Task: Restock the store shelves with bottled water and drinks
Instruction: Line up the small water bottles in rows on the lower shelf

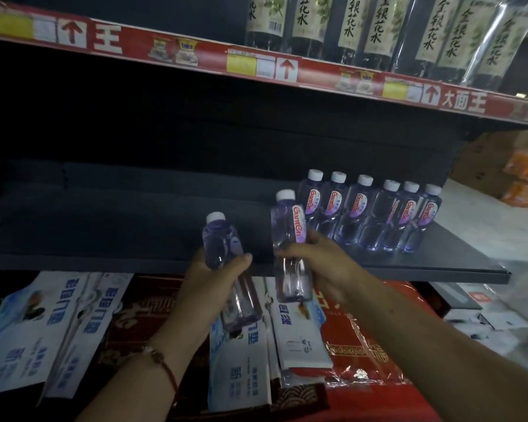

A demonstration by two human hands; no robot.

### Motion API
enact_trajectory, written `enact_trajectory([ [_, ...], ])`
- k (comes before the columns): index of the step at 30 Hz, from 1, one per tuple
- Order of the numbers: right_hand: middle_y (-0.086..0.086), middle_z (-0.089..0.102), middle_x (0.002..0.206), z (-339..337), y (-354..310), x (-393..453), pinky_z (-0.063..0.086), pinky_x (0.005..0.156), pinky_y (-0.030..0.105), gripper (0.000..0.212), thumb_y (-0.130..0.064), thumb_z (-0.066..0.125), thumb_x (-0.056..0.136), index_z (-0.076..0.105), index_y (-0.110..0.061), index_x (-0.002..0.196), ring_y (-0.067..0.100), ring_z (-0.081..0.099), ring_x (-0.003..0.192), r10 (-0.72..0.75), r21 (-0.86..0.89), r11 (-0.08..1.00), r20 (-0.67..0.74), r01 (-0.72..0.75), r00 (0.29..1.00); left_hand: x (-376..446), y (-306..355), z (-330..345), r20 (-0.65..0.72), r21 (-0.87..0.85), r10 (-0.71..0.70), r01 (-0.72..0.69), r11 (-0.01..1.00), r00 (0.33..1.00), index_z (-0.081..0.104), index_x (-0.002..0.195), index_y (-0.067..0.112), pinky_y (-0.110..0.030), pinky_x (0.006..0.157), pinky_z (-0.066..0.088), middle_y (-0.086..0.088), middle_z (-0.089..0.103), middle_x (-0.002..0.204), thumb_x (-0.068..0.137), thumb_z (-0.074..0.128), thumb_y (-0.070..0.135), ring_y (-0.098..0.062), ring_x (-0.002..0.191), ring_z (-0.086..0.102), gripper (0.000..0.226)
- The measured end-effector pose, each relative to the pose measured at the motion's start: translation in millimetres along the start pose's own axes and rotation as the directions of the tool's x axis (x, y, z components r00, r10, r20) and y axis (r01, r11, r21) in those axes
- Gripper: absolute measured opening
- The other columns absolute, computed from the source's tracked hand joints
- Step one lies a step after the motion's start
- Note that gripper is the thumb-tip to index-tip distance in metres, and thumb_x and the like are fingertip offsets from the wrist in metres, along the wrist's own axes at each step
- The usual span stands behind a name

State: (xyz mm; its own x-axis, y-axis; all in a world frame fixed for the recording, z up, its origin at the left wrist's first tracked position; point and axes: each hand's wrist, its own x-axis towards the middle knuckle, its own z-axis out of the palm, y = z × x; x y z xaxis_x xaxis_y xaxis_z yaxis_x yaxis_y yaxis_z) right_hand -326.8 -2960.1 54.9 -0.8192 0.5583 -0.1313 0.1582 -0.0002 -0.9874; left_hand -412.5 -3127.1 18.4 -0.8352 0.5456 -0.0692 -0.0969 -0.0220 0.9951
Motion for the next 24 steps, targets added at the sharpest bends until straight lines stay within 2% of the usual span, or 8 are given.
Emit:
enact_trajectory([
  [4, 0.009, 0.073, 0.107, 7, 0, 46, 0.052, 0.075, 0.029, 0.046, 0.003, 0.075, 0.078, 0.062, -0.011, 0.120, 0.024, 0.069, 0.100, -0.119, -0.055, 0.992, -0.117, 0.113, 0.986, 10, -3, 1, 0.026, 0.006, 0.024, -0.025, 1.000, 0.999, 0.064, 0.101, 0.034, -0.033, 0.069, 0.055, 0.004, 0.077, 0.086, 0.081, 0.078, 0.033, -0.013, 0.072, 0.074, 0.024],
  [8, 0.005, 0.073, 0.107, 11, 8, 82, 0.053, 0.090, 0.038, 0.049, 0.003, 0.077, 0.075, 0.063, -0.014, 0.119, 0.025, 0.067, 0.104, -0.158, -0.084, 0.986, -0.187, 0.145, 0.970, 20, -6, 2, 0.018, 0.024, 0.057, -0.058, 0.998, 0.998, 0.065, 0.099, 0.039, -0.037, 0.077, 0.057, 0.011, 0.076, 0.086, 0.079, 0.079, 0.034, -0.012, 0.078, 0.074, 0.025],
  [13, 0.003, 0.073, 0.109, 11, 16, 102, 0.054, 0.084, 0.028, 0.045, -0.002, 0.076, 0.081, 0.060, -0.013, 0.121, 0.018, 0.069, 0.102, -0.243, -0.164, 0.963, -0.178, 0.214, 0.954, 26, -8, 5, 0.007, 0.032, 0.086, -0.086, 0.996, 0.996, 0.062, 0.102, 0.043, -0.028, 0.070, 0.051, 0.018, 0.073, 0.088, 0.077, 0.080, 0.039, 0.000, 0.077, 0.070, 0.031],
  [16, -0.008, 0.070, 0.104, 15, 24, 103, 0.051, 0.082, 0.019, 0.044, -0.010, 0.080, 0.081, 0.058, -0.018, 0.117, 0.005, 0.066, 0.096, -0.328, -0.299, 0.917, -0.194, 0.263, 0.924, 31, -6, 8, 0.001, 0.028, 0.106, -0.106, 0.994, 0.994, 0.061, 0.106, 0.043, -0.028, 0.068, 0.050, 0.017, 0.073, 0.090, 0.077, 0.080, 0.039, 0.004, 0.074, 0.068, 0.035],
  [18, -0.016, 0.065, 0.099, 16, 33, 99, 0.046, 0.074, 0.009, 0.046, -0.007, 0.081, 0.079, 0.056, -0.021, 0.114, -0.005, 0.060, 0.091, -0.355, -0.345, 0.898, -0.195, 0.275, 0.914, 32, -5, 10, -0.003, 0.012, 0.115, -0.115, 0.993, 0.993, 0.061, 0.107, 0.042, -0.026, 0.065, 0.049, 0.016, 0.073, 0.090, 0.078, 0.079, 0.037, 0.006, 0.072, 0.068, 0.034],
  [21, -0.022, 0.062, 0.096, 15, 52, 98, 0.044, 0.068, 0.002, 0.044, -0.003, 0.079, 0.079, 0.057, -0.023, 0.112, -0.017, 0.059, 0.083, -0.378, -0.404, 0.872, -0.192, 0.278, 0.906, 33, -5, 15, 0.023, -0.008, 0.123, -0.123, 0.992, 0.992, 0.061, 0.108, 0.042, -0.021, 0.062, 0.047, 0.019, 0.072, 0.088, 0.080, 0.079, 0.034, 0.008, 0.073, 0.067, 0.034],
  [23, -0.021, 0.062, 0.096, 15, 59, 100, 0.046, 0.074, 0.006, 0.039, -0.007, 0.078, 0.082, 0.059, -0.023, 0.111, -0.016, 0.059, 0.082, -0.385, -0.414, 0.869, -0.221, 0.271, 0.896, 33, -6, 19, 0.035, 0.001, 0.133, -0.133, 0.991, 0.990, 0.060, 0.110, 0.043, -0.021, 0.063, 0.047, 0.022, 0.071, 0.090, 0.081, 0.079, 0.034, 0.009, 0.076, 0.066, 0.036],
  [24, -0.018, 0.065, 0.098, 15, 60, 102, 0.049, 0.080, 0.015, 0.038, -0.008, 0.078, 0.082, 0.059, -0.024, 0.110, -0.011, 0.060, 0.087, -0.386, -0.413, 0.870, -0.236, 0.267, 0.892, 34, -7, 20, 0.036, 0.008, 0.138, -0.139, 0.990, 0.990, 0.060, 0.111, 0.044, -0.021, 0.064, 0.047, 0.023, 0.071, 0.091, 0.080, 0.079, 0.034, 0.010, 0.077, 0.066, 0.037],
])
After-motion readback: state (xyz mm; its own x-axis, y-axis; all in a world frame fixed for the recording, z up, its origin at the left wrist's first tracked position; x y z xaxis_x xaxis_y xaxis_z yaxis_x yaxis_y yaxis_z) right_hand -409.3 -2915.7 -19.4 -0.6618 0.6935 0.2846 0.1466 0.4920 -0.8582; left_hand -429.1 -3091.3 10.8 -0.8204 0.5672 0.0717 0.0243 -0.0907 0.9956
